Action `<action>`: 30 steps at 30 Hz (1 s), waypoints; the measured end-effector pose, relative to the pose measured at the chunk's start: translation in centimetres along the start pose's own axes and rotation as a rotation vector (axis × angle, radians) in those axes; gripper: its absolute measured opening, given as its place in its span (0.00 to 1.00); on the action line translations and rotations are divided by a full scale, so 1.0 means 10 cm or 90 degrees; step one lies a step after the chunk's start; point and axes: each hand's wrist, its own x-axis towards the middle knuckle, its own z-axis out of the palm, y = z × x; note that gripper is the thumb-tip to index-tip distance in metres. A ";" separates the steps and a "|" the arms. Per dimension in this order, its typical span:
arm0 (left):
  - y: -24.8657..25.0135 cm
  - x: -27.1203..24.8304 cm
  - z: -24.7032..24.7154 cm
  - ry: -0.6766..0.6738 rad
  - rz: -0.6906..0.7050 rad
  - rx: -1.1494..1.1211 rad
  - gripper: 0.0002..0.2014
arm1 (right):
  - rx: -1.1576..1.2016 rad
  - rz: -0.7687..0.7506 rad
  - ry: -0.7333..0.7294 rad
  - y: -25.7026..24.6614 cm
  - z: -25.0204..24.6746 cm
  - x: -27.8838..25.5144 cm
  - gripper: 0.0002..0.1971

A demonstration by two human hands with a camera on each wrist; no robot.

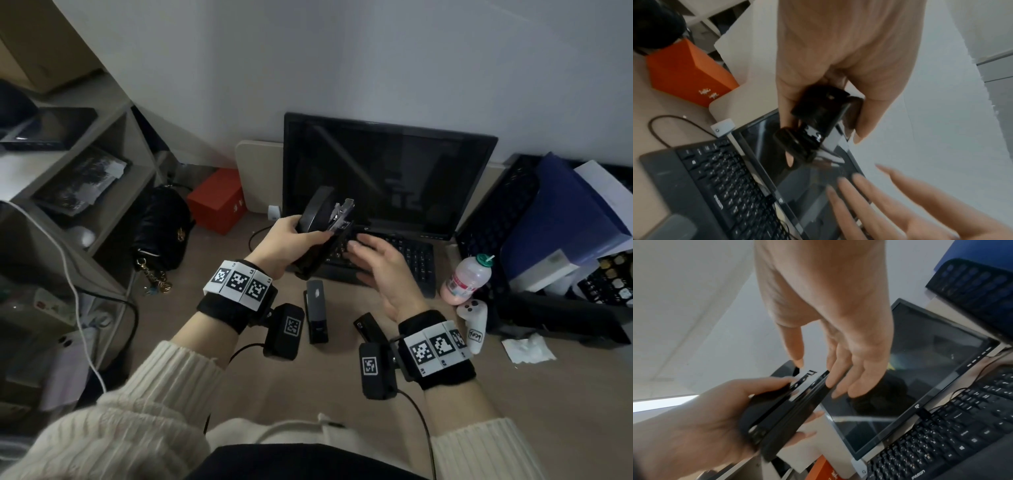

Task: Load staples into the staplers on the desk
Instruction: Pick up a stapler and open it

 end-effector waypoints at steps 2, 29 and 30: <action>0.03 0.01 -0.07 -0.022 -0.002 0.043 0.12 | 0.021 -0.005 0.047 0.00 -0.05 0.03 0.17; -0.08 -0.01 -0.30 -0.187 0.086 0.391 0.08 | -0.089 -0.018 0.106 0.22 -0.27 0.25 0.12; -0.09 -0.01 -0.32 -0.186 0.086 0.400 0.08 | -0.096 -0.019 0.098 0.24 -0.27 0.26 0.12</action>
